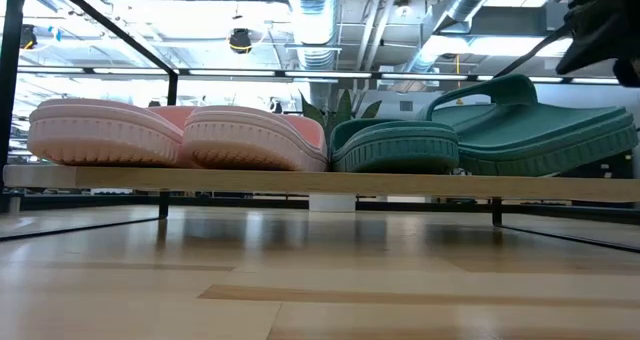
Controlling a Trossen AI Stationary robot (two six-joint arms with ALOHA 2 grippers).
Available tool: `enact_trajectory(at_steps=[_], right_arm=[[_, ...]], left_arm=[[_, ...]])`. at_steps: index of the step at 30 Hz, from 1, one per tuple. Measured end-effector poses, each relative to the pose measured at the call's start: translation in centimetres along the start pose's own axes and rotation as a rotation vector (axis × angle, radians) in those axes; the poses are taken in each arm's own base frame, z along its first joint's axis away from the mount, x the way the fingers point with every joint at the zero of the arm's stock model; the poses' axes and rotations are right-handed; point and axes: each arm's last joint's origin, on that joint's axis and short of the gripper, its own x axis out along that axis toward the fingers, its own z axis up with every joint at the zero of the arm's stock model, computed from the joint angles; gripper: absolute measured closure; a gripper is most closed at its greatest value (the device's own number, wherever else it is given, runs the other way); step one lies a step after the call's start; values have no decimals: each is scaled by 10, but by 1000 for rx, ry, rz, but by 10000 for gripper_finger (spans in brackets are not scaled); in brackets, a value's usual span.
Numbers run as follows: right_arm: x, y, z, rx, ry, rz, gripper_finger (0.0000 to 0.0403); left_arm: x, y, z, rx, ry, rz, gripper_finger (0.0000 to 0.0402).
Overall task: Pick and place slides into the shelf
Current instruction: Put the green slide on the shelf
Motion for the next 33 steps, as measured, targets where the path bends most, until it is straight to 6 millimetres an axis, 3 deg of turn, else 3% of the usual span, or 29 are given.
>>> enact_trajectory(at_steps=[4,10,17,24,33], right_arm=[[-12,19,10,-113,-86,55,403],[-49,67,34,-397,-113,160,403],[-69,119,58,-676,184,-174,403],[-45,179,87,-888,401,-63,403],[22,188,115,-959,621,8,403]], left_arm=[[0,0,-2,2,23,-8,361],[0,0,-3,-2,32,-8,361],[0,0,-3,1,35,-9,361],[0,0,-6,3,59,-7,361],[0,0,-7,-1,68,-6,361]])
